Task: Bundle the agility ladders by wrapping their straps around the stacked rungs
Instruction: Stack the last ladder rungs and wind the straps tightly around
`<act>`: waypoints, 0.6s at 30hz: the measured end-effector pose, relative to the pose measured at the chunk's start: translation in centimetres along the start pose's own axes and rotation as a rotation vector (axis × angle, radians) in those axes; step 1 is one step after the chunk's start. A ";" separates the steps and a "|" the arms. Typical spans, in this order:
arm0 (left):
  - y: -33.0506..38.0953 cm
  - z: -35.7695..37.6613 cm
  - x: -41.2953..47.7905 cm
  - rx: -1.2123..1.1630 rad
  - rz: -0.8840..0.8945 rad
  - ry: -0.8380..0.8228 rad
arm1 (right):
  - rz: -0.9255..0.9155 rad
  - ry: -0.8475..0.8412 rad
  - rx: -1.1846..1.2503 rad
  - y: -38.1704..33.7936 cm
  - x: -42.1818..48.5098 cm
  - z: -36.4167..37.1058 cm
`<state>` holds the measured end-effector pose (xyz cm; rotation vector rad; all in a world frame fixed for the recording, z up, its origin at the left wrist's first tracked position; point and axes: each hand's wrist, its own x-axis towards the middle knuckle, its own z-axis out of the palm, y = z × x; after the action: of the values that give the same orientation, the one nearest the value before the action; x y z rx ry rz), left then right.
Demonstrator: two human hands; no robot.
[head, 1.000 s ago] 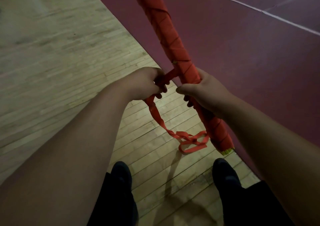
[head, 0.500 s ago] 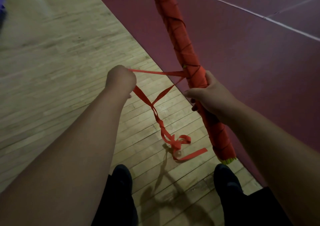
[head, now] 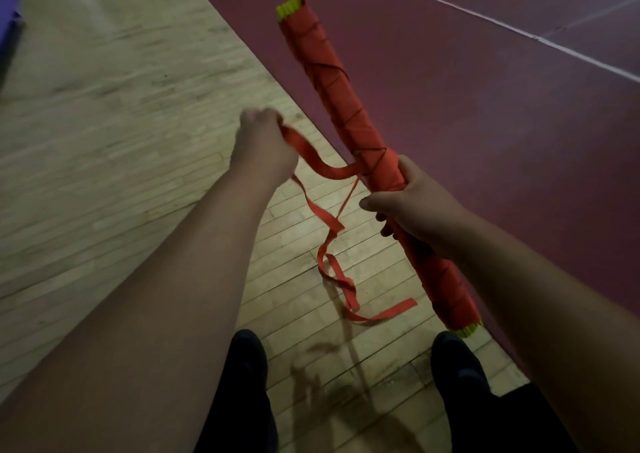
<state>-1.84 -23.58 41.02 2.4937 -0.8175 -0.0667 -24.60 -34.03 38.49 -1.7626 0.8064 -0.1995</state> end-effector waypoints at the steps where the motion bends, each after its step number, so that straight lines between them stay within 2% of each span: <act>1: -0.3 0.4 -0.3 0.132 -0.075 -0.144 | 0.000 -0.004 0.015 0.0 0.0 -0.1; 3: -0.3 1.0 -1.4 0.268 -0.134 -0.415 | -0.004 -0.019 0.045 -0.2 -0.1 -0.4; 5: -0.1 1.6 -1.8 0.151 -0.122 -0.539 | -0.015 -0.038 0.066 -0.6 -0.2 -0.6; 10: 2.6 2.3 -2.7 -0.609 0.018 -0.613 | -0.033 -0.091 0.130 -1.2 -0.1 -0.8; 18: 2.8 2.7 -2.7 -0.760 0.127 -0.637 | -0.014 -0.122 0.157 -1.2 -0.5 -1.4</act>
<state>-6.12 -25.18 39.78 1.6855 -0.9544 -0.9718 -25.14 -34.68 40.19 -1.6171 0.6721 -0.1584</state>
